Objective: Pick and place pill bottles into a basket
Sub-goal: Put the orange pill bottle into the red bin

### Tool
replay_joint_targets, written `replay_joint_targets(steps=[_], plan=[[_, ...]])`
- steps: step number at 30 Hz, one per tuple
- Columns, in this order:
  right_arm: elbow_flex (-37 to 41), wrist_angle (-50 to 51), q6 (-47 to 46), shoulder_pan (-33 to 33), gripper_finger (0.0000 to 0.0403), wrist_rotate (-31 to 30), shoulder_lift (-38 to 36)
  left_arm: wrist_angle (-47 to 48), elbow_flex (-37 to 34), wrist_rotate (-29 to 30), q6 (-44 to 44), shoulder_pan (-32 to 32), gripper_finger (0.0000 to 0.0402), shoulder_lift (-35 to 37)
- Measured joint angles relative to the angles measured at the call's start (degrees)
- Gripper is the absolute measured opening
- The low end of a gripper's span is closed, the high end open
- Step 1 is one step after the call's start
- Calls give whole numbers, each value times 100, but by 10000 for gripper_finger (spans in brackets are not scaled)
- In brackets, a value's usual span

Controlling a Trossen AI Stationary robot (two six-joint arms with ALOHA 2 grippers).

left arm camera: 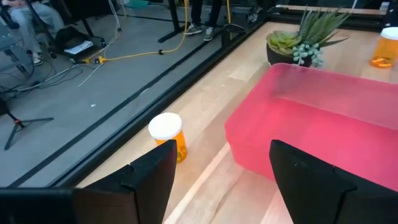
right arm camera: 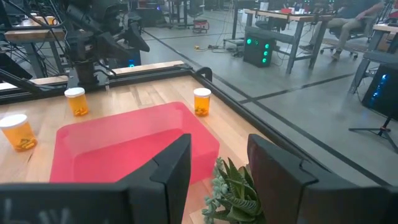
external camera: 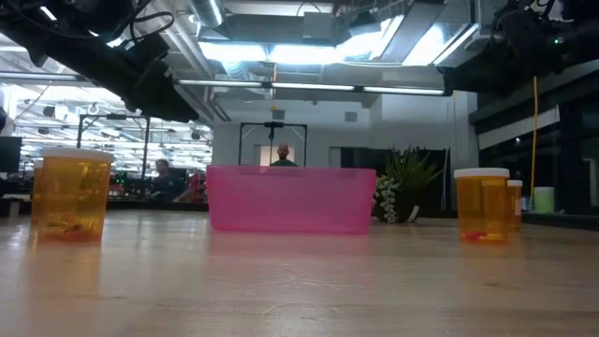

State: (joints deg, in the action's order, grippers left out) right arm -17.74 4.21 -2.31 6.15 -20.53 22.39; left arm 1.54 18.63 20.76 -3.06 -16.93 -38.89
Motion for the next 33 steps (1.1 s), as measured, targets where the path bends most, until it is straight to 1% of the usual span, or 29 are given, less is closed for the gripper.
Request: replay_joint_targets(steps=[5, 18, 22, 27, 30, 33], plan=[[0, 9, -5, 0, 161, 2, 0, 46, 0, -79, -31, 0, 259, -58], [0, 164, -43, 0, 161, 16, -4, -53, 0, -49, -370, 0, 292, -635], [0, 177, -37, 0, 161, 22, -2, -51, 0, 335, -374, 0, 292, -656], [0, 194, -21, -2, 161, 20, -2, -99, 0, 271, -447, -1, 292, -691], [0, 212, -22, -2, 161, 22, 0, -237, 0, 284, -675, -32, 292, -795], [0, 213, -20, -1, 161, 20, 0, -362, 0, 245, -678, -99, 292, -976]])
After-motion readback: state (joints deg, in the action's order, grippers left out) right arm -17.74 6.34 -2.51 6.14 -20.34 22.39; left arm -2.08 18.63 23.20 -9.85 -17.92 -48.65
